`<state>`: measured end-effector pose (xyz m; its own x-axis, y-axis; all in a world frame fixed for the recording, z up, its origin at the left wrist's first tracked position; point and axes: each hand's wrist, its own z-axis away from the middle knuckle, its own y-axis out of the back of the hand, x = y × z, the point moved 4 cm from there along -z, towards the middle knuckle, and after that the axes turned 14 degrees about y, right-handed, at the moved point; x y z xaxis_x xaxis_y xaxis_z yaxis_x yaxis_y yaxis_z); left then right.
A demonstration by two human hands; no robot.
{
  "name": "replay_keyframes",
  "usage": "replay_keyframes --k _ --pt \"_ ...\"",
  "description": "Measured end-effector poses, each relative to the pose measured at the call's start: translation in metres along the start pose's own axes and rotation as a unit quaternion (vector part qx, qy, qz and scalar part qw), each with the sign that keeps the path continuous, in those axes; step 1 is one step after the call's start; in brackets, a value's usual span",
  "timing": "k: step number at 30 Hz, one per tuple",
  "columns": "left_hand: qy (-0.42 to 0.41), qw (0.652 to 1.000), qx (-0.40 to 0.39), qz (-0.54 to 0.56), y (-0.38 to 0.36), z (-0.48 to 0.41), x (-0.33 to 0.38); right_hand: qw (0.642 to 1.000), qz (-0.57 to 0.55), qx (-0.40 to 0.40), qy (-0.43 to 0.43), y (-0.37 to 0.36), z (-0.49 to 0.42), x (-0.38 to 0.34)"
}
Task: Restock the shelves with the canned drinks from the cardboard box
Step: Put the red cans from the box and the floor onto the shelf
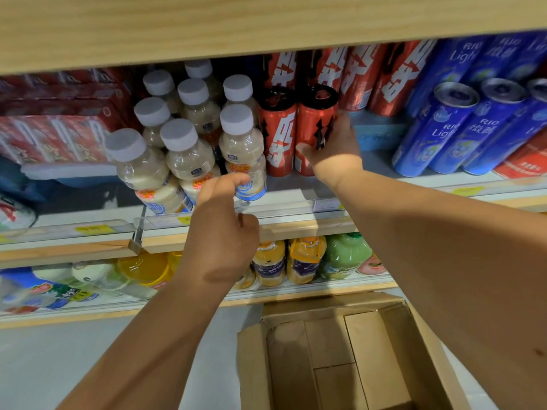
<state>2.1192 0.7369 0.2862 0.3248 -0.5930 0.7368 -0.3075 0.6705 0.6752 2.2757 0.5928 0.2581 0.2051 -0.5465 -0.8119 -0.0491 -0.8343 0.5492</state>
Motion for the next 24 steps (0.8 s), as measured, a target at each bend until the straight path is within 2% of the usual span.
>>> replay_keyframes --k 5,9,14,17,21,24 --pt "-0.023 1.000 0.002 0.002 -0.004 0.002 0.014 0.999 -0.029 -0.017 -0.003 0.011 0.014 -0.004" --pt "-0.049 0.996 -0.039 -0.064 -0.015 0.002 0.036 1.000 -0.013 0.011 -0.001 0.035 0.039 0.000" --pt "-0.085 0.988 -0.086 -0.092 -0.042 0.013 0.063 0.999 -0.002 0.029 0.027 0.078 0.083 0.018" --pt "-0.084 0.979 -0.141 -0.118 -0.069 0.027 0.077 0.999 -0.010 0.040 -0.029 0.101 0.114 0.046" --pt "-0.067 0.955 -0.236 -0.167 -0.118 0.057 0.092 0.994 0.008 0.097 -0.044 0.141 0.159 0.085" --pt "-0.083 0.938 -0.282 -0.182 -0.159 0.088 0.108 0.985 -0.016 0.137 -0.102 0.187 0.196 0.119"
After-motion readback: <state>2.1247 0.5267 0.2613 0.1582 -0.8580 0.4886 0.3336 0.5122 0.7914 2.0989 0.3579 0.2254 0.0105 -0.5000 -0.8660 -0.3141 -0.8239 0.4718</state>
